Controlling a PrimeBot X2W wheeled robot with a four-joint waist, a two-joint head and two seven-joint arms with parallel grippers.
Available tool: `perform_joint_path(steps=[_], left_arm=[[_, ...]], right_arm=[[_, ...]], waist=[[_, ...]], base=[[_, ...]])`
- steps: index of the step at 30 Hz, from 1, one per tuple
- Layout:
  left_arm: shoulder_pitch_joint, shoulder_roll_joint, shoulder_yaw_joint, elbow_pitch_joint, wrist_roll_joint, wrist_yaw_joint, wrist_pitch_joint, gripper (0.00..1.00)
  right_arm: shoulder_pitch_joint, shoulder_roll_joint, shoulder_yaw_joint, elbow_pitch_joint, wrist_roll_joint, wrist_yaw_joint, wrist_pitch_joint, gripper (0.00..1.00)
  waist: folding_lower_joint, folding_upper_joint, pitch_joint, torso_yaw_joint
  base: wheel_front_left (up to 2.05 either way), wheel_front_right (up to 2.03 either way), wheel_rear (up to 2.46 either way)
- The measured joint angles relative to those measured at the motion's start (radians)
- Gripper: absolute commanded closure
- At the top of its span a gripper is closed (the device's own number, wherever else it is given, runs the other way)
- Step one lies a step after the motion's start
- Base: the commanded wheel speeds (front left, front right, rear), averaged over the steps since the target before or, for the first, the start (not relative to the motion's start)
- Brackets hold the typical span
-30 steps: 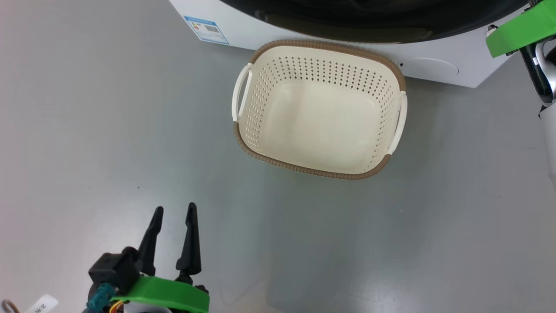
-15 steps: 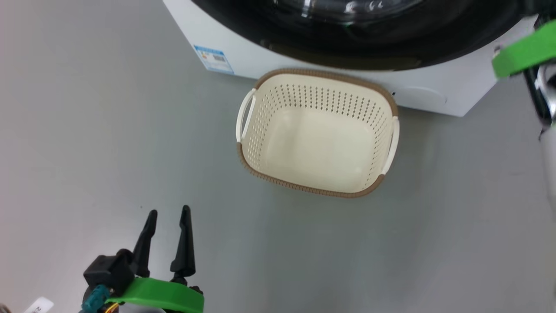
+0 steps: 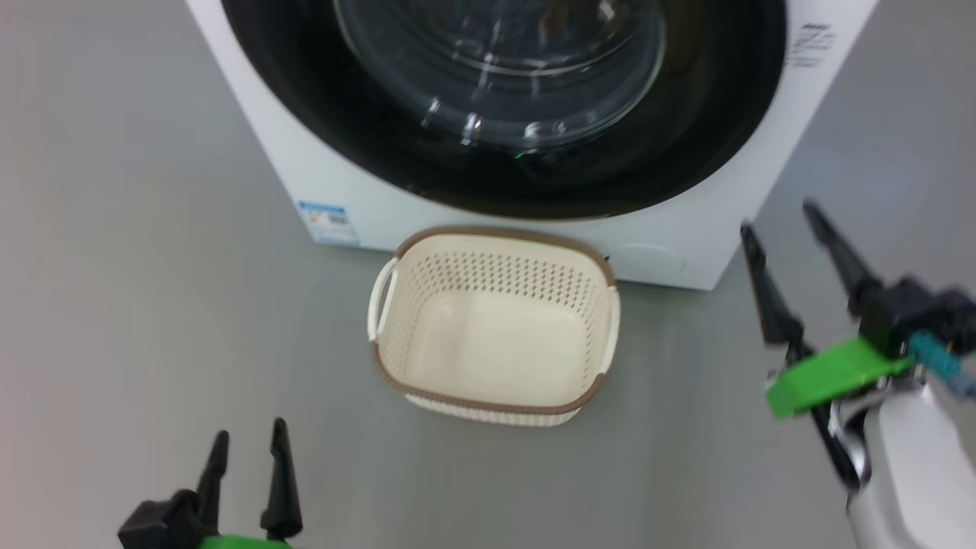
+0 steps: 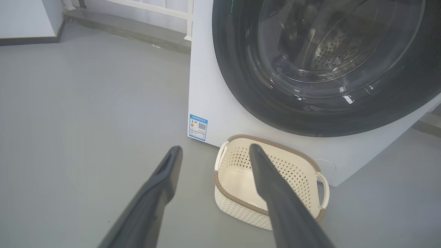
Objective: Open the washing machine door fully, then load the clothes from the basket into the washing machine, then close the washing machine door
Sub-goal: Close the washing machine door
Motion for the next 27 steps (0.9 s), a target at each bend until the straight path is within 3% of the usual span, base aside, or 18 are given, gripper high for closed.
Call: perform_joint_path(steps=[3, 6, 16, 27], left_arm=[[0.032, 0.0, 0.003, 0.002, 0.018, -0.047, 0.0, 0.0], [0.055, 0.001, 0.024, 0.005, 0.035, -0.063, 0.0, 0.0], [0.085, 0.002, 0.038, 0.051, 0.048, -0.079, 0.0, 0.0], [0.1, 0.002, 0.038, 0.038, 0.076, -0.09, 0.0, 0.0]], right_arm=[[0.116, 0.029, -0.013, -0.03, 0.0, 0.0, 0.0, 0.0], [0.202, 0.052, -0.014, -0.062, 0.0, 0.0, 0.004, 0.0], [0.398, 0.115, -0.048, -0.18, -0.003, 0.0, 0.004, 0.0], [0.521, 0.155, -0.128, -0.222, -0.003, 0.0, 0.004, 0.0]], waist=[[0.0, 0.0, -0.04, -0.036], [0.0, 0.0, -0.073, -0.074], [0.0, 0.0, -0.162, -0.182], [0.0, 0.0, -0.201, -0.217]], base=[[0.0, 0.0, 0.0], [0.0, 0.0, 0.0], [0.0, 0.0, 0.0], [0.0, 0.0, 0.0]])
